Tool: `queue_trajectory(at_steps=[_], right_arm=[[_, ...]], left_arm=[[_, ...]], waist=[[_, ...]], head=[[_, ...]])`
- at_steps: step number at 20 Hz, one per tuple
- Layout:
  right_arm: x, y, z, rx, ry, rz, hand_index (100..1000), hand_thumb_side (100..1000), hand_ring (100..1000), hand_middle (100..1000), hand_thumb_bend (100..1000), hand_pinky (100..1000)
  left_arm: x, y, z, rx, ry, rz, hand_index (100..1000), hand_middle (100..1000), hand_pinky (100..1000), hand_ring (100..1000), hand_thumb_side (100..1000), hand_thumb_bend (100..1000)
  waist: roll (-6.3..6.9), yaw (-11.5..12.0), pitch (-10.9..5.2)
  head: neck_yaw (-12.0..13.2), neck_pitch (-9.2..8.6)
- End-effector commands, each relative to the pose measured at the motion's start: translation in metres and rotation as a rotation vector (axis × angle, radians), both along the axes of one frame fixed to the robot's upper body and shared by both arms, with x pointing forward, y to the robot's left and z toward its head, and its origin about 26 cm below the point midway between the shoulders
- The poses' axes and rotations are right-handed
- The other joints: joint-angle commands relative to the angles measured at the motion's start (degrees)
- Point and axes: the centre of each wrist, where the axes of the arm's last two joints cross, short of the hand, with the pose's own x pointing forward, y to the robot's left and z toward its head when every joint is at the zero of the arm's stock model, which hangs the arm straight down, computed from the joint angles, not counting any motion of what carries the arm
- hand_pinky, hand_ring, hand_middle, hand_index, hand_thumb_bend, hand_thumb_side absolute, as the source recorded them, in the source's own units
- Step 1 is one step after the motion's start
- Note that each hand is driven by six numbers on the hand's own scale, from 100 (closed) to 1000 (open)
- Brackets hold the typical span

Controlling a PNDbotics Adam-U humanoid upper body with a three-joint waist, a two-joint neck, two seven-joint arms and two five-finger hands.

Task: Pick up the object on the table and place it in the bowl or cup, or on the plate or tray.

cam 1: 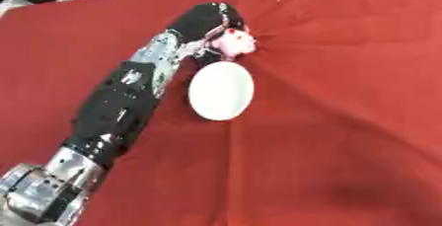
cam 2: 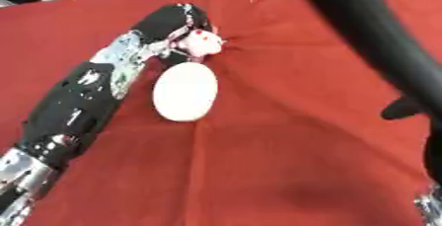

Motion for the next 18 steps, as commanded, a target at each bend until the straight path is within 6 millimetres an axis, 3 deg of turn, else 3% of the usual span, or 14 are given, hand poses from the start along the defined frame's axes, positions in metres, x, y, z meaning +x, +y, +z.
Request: queue_trajectory(at_steps=[1, 2, 3, 7, 13, 18], right_arm=[[-0.001, -0.003, 0.006, -0.012, -0.019, 0.001, 900, 804, 574, 758, 100, 454], [-0.001, -0.004, 0.006, -0.014, -0.019, 0.000, 900, 804, 574, 758, 100, 454], [-0.001, -0.004, 0.006, -0.015, -0.019, -0.001, 900, 803, 574, 758, 100, 454], [-0.002, -0.005, 0.006, -0.023, -0.018, -0.004, 900, 802, 574, 758, 100, 454], [-0.001, -0.005, 0.006, -0.024, -0.018, -0.002, 900, 802, 574, 758, 100, 454], [-0.001, -0.006, 0.008, -0.023, -0.019, 0.001, 899, 802, 574, 758, 100, 454]], left_arm=[[-0.004, 0.012, 0.021, -0.131, 0.136, -0.078, 591, 438, 100, 378, 305, 100], [-0.007, 0.011, 0.026, -0.189, 0.195, -0.133, 591, 439, 100, 379, 292, 100], [-0.010, 0.012, 0.033, -0.236, 0.246, -0.183, 592, 435, 100, 378, 381, 100], [-0.022, 0.011, 0.057, -0.367, 0.413, -0.340, 601, 444, 100, 387, 439, 100], [-0.028, -0.009, 0.060, -0.525, 0.672, -0.573, 625, 451, 100, 386, 632, 100], [-0.035, -0.014, 0.070, -0.661, 0.752, -0.699, 617, 443, 100, 381, 644, 100]], waist=[[-0.14, -0.15, -1.30], [-0.02, -0.21, -1.32], [0.06, -0.24, -1.33], [0.27, -0.28, -1.37], [0.32, -0.53, -1.57], [0.49, -0.73, -1.82]], head=[[-0.89, -0.14], [-1.17, -0.16], [-1.41, -0.17], [-1.91, -0.16], [-2.32, -0.42], [-2.79, -0.41]])
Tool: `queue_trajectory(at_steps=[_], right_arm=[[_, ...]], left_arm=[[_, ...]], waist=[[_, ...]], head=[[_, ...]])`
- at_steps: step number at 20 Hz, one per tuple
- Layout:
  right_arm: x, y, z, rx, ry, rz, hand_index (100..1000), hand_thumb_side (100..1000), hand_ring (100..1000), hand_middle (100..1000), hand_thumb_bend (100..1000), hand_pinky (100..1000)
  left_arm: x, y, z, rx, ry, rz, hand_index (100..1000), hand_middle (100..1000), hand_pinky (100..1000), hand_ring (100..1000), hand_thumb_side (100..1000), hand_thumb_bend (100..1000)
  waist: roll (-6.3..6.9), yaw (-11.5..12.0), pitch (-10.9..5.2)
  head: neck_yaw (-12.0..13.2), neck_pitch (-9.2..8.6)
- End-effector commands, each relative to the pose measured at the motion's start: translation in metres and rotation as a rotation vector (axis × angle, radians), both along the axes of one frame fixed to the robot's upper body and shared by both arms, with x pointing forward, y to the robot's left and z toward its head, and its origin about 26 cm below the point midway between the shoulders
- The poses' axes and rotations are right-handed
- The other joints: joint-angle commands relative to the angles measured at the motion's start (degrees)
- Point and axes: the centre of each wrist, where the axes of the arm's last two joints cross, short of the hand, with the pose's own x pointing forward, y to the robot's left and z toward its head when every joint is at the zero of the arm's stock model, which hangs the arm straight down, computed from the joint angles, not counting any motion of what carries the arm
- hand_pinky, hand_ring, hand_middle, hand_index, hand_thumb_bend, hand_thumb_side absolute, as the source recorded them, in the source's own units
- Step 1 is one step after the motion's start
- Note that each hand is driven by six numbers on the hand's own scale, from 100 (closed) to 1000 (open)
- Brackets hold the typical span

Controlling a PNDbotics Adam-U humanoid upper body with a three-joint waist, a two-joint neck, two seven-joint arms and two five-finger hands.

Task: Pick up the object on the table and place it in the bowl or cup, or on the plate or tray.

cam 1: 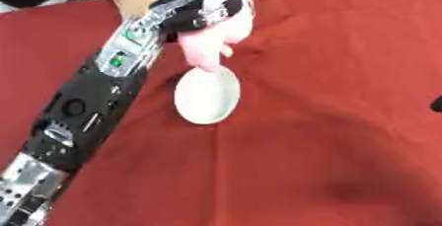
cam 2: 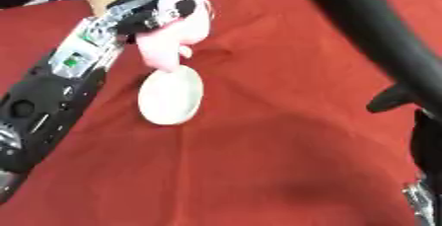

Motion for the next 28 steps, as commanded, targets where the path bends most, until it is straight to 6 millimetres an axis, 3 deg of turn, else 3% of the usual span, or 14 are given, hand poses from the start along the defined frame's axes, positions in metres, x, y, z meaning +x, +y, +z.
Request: queue_trajectory(at_steps=[1, 9, 11, 12, 13, 14, 16, 20, 28], right_arm=[[-0.001, -0.003, 0.007, -0.012, -0.019, 0.002, 899, 802, 573, 758, 100, 454], [-0.001, -0.004, 0.008, -0.011, -0.021, 0.002, 899, 802, 573, 757, 100, 453], [-0.001, -0.004, 0.008, -0.011, -0.022, 0.001, 899, 801, 573, 757, 100, 453], [-0.001, -0.004, 0.008, -0.011, -0.022, 0.000, 899, 801, 573, 757, 100, 453], [-0.001, -0.004, 0.008, -0.012, -0.022, 0.000, 899, 801, 573, 757, 100, 453], [-0.001, -0.004, 0.008, -0.012, -0.023, -0.001, 899, 801, 573, 757, 100, 453], [-0.001, -0.004, 0.007, -0.013, -0.023, -0.002, 899, 801, 573, 757, 100, 453], [-0.001, -0.003, 0.007, -0.014, -0.026, -0.003, 899, 802, 573, 757, 100, 453], [-0.001, -0.002, 0.008, -0.015, -0.030, -0.003, 898, 802, 574, 757, 100, 454]], left_arm=[[-0.007, 0.003, 0.021, -0.053, -0.013, -0.032, 617, 443, 100, 382, 637, 100], [-0.022, 0.024, 0.024, 0.077, -0.185, 0.087, 614, 445, 100, 387, 538, 100], [-0.027, 0.032, 0.025, 0.140, -0.276, 0.138, 613, 448, 100, 390, 481, 100], [-0.031, 0.035, 0.025, 0.176, -0.329, 0.165, 612, 451, 100, 394, 406, 100], [-0.033, 0.037, 0.025, 0.206, -0.376, 0.189, 612, 451, 100, 394, 406, 100], [-0.037, 0.041, 0.025, 0.240, -0.432, 0.218, 610, 456, 100, 402, 297, 100], [-0.042, 0.045, 0.024, 0.297, -0.532, 0.273, 609, 459, 102, 406, 243, 100], [-0.044, 0.046, 0.013, 0.349, -0.629, 0.330, 611, 459, 103, 406, 244, 100], [-0.044, 0.044, -0.008, 0.331, -0.612, 0.356, 616, 458, 100, 403, 297, 100]], waist=[[-0.28, 0.00, -1.53], [-0.47, 0.38, -1.43], [-0.54, 0.42, -1.30], [-0.59, 0.49, -1.23], [-0.63, 0.51, -1.18], [-0.69, 0.61, -1.10], [-0.79, 0.69, -0.98], [-1.02, 0.70, -0.77], [-1.15, 0.59, -0.50]], head=[[-0.86, -0.40], [-1.44, -0.29], [-1.36, -0.10], [-1.34, 0.03], [-1.30, 0.10], [-1.31, 0.28], [-1.25, 0.48], [-1.09, 0.54], [-1.35, 0.65]])
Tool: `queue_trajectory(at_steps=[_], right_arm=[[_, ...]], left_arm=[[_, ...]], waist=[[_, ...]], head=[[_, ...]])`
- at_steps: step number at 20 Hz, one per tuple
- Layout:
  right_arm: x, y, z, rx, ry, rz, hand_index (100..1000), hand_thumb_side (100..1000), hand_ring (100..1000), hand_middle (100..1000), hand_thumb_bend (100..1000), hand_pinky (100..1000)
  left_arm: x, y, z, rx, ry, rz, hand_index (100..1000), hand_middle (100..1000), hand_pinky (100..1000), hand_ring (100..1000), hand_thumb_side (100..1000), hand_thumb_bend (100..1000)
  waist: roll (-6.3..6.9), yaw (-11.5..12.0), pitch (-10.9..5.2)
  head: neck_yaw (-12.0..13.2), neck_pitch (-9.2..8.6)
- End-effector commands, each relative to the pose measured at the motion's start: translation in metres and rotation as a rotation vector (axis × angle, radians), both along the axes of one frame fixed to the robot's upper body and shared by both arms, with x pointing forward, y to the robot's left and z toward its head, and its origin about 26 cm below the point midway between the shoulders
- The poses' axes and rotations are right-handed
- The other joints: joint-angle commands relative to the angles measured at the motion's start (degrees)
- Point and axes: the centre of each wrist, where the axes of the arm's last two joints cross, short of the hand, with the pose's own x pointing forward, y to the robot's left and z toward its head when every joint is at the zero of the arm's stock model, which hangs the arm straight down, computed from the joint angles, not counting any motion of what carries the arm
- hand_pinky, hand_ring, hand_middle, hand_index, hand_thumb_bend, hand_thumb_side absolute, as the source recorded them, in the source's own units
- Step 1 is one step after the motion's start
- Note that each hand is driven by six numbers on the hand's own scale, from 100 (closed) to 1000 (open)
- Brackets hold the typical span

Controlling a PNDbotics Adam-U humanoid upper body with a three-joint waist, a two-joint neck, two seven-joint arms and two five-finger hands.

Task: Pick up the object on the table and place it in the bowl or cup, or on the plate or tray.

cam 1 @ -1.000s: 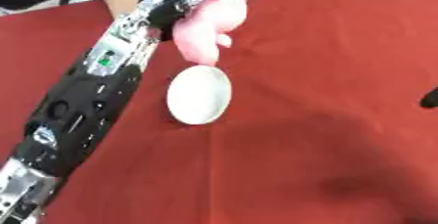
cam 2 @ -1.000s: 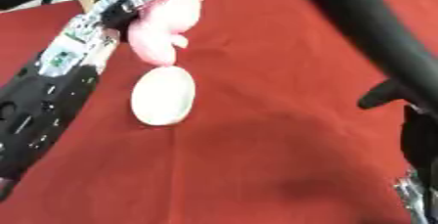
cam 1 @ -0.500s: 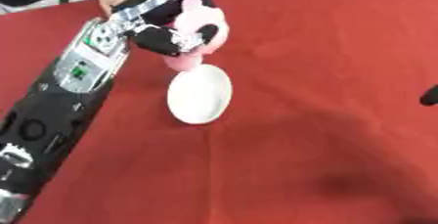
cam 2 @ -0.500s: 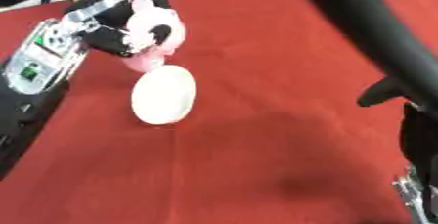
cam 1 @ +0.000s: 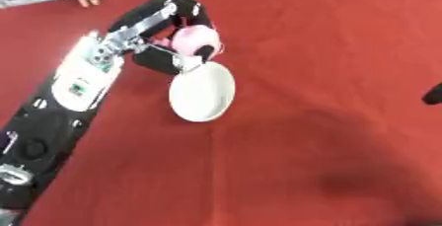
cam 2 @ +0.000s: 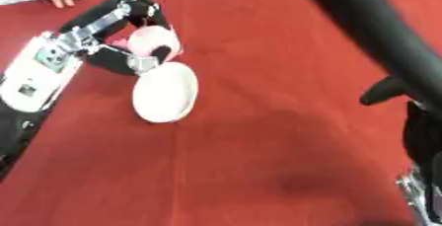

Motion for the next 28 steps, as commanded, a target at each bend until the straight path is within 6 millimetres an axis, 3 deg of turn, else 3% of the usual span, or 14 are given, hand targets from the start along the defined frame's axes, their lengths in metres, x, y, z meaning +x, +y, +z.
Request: queue_trajectory(at_steps=[1, 7, 10, 16, 17, 18, 19, 21, 28], right_arm=[[-0.001, 0.000, 0.007, -0.015, -0.026, 0.004, 898, 802, 574, 757, 100, 454], [-0.001, 0.000, 0.007, -0.019, -0.029, 0.004, 897, 801, 574, 757, 100, 454], [-0.001, 0.001, 0.007, -0.020, -0.029, 0.004, 896, 801, 574, 757, 100, 454], [-0.001, 0.000, 0.007, -0.023, -0.030, 0.003, 895, 801, 574, 757, 100, 454], [-0.001, 0.001, 0.007, -0.024, -0.030, 0.003, 895, 801, 574, 757, 100, 454], [-0.001, 0.001, 0.007, -0.024, -0.030, 0.002, 895, 801, 574, 757, 100, 454], [-0.001, 0.001, 0.007, -0.024, -0.030, 0.002, 895, 801, 574, 757, 100, 454], [-0.001, 0.000, 0.007, -0.025, -0.031, 0.002, 895, 801, 574, 757, 100, 454], [-0.001, 0.000, 0.007, -0.026, -0.030, -0.001, 895, 802, 574, 757, 100, 454]], left_arm=[[-0.001, 0.004, 0.006, -0.016, -0.025, 0.014, 616, 458, 100, 403, 295, 100], [0.000, 0.004, -0.004, -0.014, 0.004, 0.024, 628, 465, 102, 415, 346, 100], [0.002, 0.006, -0.009, 0.015, 0.010, 0.035, 674, 503, 200, 491, 465, 100], [0.005, 0.009, -0.016, 0.064, 0.014, 0.043, 701, 529, 235, 518, 587, 100], [0.005, 0.010, -0.017, 0.078, 0.017, 0.041, 726, 553, 269, 541, 696, 100], [0.005, 0.010, -0.017, 0.088, 0.018, 0.040, 721, 547, 262, 536, 672, 100], [0.006, 0.010, -0.019, 0.124, 0.030, 0.030, 784, 613, 340, 599, 851, 194], [0.006, 0.010, -0.021, 0.196, 0.055, 0.010, 821, 659, 382, 636, 926, 277], [0.007, 0.013, -0.013, 0.272, 0.067, -0.002, 821, 665, 387, 638, 918, 291]], waist=[[-0.52, -0.02, -0.80], [-0.47, -0.18, -0.62], [-0.50, -0.18, -0.58], [-0.57, -0.09, -0.51], [-0.58, -0.08, -0.50], [-0.59, -0.06, -0.50], [-0.59, -0.07, -0.50], [-0.59, -0.06, -0.51], [-0.51, 0.01, -0.65]], head=[[-0.36, 0.13], [-0.51, 0.24], [-0.49, 0.28], [-0.43, 0.47], [-0.40, 0.53], [-0.40, 0.56], [-0.36, 0.61], [-0.36, 0.69], [-0.53, 0.95]])
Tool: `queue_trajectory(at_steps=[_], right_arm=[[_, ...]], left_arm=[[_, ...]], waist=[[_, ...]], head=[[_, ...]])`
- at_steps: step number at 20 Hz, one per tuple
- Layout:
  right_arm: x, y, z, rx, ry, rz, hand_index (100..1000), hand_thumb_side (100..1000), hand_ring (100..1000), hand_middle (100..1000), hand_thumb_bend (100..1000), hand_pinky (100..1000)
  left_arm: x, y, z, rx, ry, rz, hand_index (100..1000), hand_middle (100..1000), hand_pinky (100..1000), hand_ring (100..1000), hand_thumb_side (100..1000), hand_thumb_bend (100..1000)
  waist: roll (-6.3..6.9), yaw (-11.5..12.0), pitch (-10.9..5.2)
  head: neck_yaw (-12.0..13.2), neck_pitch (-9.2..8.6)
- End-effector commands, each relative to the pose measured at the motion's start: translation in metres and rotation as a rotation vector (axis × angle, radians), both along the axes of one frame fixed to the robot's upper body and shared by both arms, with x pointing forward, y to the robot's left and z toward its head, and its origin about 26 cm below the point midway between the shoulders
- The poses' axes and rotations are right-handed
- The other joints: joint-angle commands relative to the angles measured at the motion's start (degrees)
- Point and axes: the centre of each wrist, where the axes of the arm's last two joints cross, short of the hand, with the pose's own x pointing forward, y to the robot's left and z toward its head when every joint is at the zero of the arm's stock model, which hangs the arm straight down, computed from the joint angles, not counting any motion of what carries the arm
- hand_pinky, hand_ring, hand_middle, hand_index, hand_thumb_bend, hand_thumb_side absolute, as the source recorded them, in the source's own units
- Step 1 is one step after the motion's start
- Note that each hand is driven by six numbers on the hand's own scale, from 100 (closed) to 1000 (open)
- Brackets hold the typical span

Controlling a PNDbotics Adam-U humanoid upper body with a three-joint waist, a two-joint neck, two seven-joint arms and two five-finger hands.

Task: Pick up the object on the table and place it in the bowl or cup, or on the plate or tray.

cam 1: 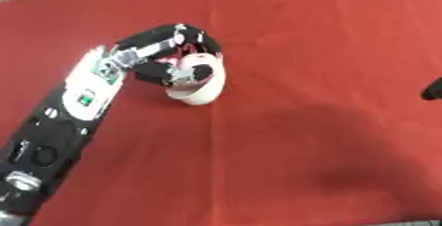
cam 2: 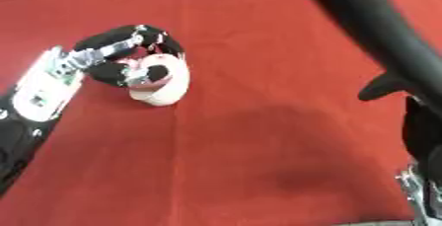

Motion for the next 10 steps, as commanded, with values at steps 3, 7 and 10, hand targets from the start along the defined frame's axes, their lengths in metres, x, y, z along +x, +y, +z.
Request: queue_trajectory(at_steps=[3, 7, 10], right_arm=[[-0.001, -0.002, 0.007, -0.016, -0.023, 0.001, 894, 803, 574, 757, 100, 454], [-0.001, -0.003, 0.007, -0.016, -0.022, -0.002, 894, 806, 574, 757, 100, 454], [-0.001, -0.005, 0.007, -0.016, -0.020, -0.004, 894, 803, 574, 757, 100, 454]], left_arm=[[0.000, 0.006, 0.025, 0.024, -0.075, 0.018, 809, 654, 380, 627, 871, 312], [-0.003, 0.007, 0.045, -0.004, -0.187, 0.039, 789, 637, 367, 611, 773, 349], [-0.012, 0.009, 0.064, -0.033, -0.313, 0.079, 773, 627, 362, 601, 650, 354]], waist=[[-0.34, 0.20, -1.23], [-0.15, 0.34, -1.63], [-0.04, 0.41, -1.88]], head=[[-0.63, 0.01], [-0.99, -0.09], [-1.48, -0.24]])
